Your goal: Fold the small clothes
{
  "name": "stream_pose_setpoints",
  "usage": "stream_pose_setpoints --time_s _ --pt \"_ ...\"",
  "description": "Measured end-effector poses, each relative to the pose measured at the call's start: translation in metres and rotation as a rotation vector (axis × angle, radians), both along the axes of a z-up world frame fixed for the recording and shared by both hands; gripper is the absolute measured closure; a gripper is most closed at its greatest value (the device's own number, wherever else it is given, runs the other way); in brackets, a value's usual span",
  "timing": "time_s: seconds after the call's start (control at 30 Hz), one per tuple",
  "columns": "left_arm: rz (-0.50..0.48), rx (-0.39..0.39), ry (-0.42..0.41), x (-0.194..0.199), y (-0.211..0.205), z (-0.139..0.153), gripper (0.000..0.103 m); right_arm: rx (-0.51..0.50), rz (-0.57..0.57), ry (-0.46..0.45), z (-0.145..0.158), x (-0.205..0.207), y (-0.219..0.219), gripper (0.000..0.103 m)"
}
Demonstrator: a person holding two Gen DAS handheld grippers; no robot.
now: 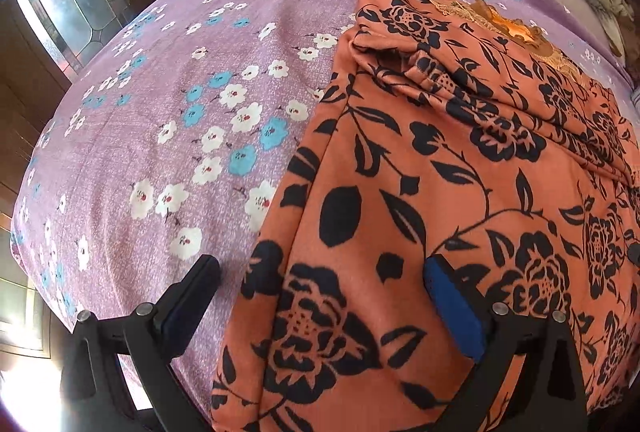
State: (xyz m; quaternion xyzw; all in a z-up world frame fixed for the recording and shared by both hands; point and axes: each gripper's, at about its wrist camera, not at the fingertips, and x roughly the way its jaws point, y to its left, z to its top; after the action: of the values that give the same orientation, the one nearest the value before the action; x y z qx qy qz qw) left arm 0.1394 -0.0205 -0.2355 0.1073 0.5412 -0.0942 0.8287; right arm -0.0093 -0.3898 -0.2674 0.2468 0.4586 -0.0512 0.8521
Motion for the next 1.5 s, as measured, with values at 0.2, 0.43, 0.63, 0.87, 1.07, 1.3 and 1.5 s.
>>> stream_pose_setpoints --time_s 0.2,0.43,0.63,0.87,1.07,1.3,1.5 --pt "0.011 -0.002 0.015 -0.021 0.025 0.005 0.001 0.056 0.036 -0.004 0.004 -0.025 0.018 0.064" --pt "0.073 0.006 -0.033 -0.036 0.075 0.037 0.001 0.158 0.033 -0.107 0.015 -0.041 0.021 0.063" --pt "0.132 -0.019 0.113 -0.054 0.105 0.016 0.001 0.181 0.015 -0.136 0.019 -0.042 0.016 0.063" --pt "0.063 0.028 0.083 -0.076 0.089 0.008 0.002 0.13 0.015 -0.128 0.02 -0.048 0.013 0.063" --pt "0.037 -0.083 0.118 -0.074 0.083 0.002 0.079 0.103 -0.01 -0.133 0.021 -0.056 0.007 0.063" --pt "0.031 -0.057 0.04 -0.078 0.096 0.041 0.096 0.109 -0.087 -0.144 0.023 -0.077 -0.018 0.063" --pt "0.068 -0.008 0.054 -0.07 0.128 0.05 0.102 0.148 -0.148 -0.139 0.026 -0.102 -0.042 0.059"
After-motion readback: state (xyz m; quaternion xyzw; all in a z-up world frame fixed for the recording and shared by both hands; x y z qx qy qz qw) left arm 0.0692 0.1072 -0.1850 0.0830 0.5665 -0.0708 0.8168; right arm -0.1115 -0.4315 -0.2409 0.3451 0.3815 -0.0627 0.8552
